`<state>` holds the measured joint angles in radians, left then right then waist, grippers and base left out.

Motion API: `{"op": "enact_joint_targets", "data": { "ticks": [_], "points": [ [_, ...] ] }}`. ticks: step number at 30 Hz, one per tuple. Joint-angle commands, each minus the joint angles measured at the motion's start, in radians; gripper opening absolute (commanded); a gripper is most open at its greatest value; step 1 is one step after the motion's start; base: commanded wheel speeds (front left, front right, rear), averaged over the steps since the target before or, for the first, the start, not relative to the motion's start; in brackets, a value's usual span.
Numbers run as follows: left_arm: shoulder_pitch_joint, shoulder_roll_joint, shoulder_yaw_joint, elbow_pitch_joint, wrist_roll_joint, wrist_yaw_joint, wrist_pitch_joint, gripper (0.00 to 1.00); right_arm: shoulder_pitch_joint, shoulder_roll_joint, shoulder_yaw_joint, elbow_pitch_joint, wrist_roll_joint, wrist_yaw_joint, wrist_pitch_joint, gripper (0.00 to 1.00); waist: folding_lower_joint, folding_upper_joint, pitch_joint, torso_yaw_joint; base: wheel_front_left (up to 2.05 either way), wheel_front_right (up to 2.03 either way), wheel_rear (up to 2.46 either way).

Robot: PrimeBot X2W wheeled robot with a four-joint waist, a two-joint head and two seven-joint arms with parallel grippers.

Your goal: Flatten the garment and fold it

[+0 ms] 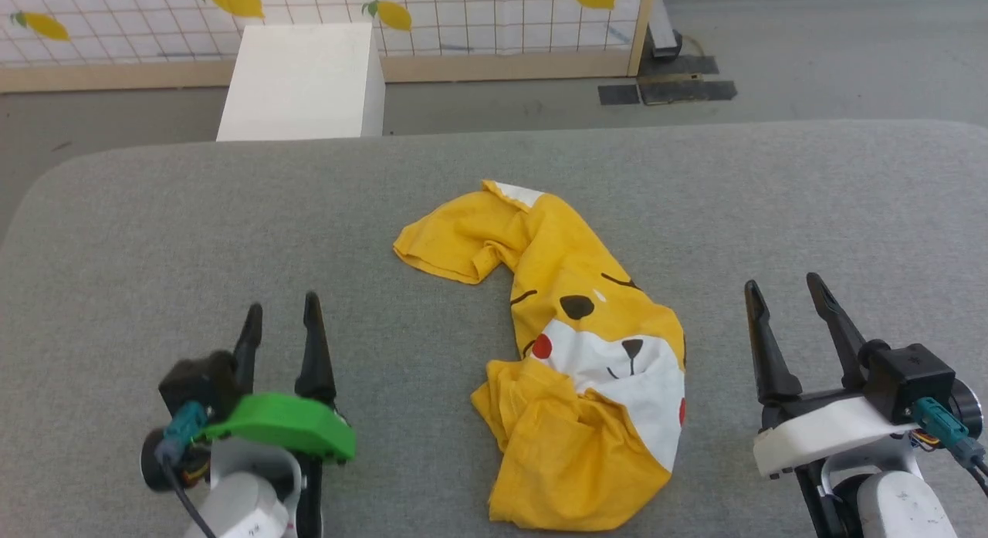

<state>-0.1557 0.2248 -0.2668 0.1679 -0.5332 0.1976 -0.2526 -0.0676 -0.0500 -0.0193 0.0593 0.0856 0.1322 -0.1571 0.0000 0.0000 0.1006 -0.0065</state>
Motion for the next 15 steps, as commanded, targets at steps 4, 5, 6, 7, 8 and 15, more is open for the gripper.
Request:
{"op": "enact_joint_targets", "data": {
  "ticks": [4, 5, 6, 7, 8, 15],
  "points": [
    [0.022, -0.014, 0.003, 0.004, 0.013, -0.023, -0.008, 1.0, -0.021, 0.0, 0.008, -0.006, -0.006, -0.002, 0.002, 1.0, 0.0, 0.0, 0.019, -0.001, 0.0, 0.0, 0.0],
    [0.013, -0.017, -0.001, 0.011, 0.013, -0.03, -0.008, 1.0, -0.024, 0.0, 0.011, -0.006, -0.006, -0.002, 0.003, 1.0, 0.0, 0.0, 0.023, -0.004, 0.0, 0.0, 0.0],
    [-0.003, -0.022, -0.007, 0.021, 0.009, -0.039, -0.006, 1.0, -0.029, 0.0, 0.014, -0.005, -0.005, -0.002, 0.002, 1.0, 0.0, 0.0, 0.028, -0.008, 0.0, 0.0, 0.0],
    [-0.019, -0.026, -0.011, 0.03, 0.007, -0.044, 0.0, 1.0, -0.033, 0.0, 0.018, -0.004, -0.004, -0.002, 0.002, 1.0, 0.0, 0.0, 0.034, -0.013, 0.0, 0.0, 0.0],
    [-0.045, -0.031, -0.019, 0.047, 0.005, -0.049, 0.015, 1.0, -0.037, 0.0, 0.021, -0.003, -0.002, -0.002, 0.0, 1.0, 0.0, 0.0, 0.042, -0.02, 0.0, 0.0, 0.0],
    [-0.251, -0.073, -0.024, 0.217, -0.019, -0.013, 0.157, 1.0, -0.065, 0.0, 0.059, 0.019, 0.012, -0.002, -0.012, 1.0, 0.0, 0.0, 0.099, -0.087, 0.0, 0.0, 0.0]
  ]
}}
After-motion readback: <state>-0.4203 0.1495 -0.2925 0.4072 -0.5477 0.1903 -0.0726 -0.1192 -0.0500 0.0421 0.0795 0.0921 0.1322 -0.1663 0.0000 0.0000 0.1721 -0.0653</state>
